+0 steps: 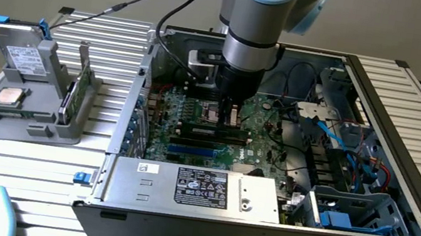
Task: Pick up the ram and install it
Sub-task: 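Insert the ram into the slot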
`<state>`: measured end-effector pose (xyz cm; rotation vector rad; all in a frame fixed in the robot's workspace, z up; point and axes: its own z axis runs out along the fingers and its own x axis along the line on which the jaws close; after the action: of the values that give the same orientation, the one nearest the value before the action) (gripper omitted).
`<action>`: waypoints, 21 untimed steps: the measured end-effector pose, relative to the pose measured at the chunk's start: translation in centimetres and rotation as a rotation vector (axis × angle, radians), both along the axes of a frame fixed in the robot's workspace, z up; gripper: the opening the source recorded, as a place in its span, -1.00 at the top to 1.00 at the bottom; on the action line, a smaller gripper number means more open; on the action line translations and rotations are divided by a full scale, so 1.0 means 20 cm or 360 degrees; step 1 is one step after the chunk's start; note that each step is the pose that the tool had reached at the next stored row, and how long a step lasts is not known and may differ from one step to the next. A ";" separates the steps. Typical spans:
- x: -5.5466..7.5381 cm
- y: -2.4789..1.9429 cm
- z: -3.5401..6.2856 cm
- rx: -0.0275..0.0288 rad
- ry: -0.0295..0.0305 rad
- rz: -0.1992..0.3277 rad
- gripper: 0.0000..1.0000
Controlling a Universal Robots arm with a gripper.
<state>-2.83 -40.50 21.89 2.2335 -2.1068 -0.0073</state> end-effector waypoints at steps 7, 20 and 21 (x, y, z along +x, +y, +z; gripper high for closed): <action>0.00 0.009 -0.006 -0.00041 0.00000 -0.0003 0.72; 0.00 0.011 -0.015 -0.00187 0.00007 -0.0004 0.72; 0.00 0.012 -0.015 -0.00186 0.00015 -0.0004 0.72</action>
<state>-2.85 -40.26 21.58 2.2241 -2.1034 0.0038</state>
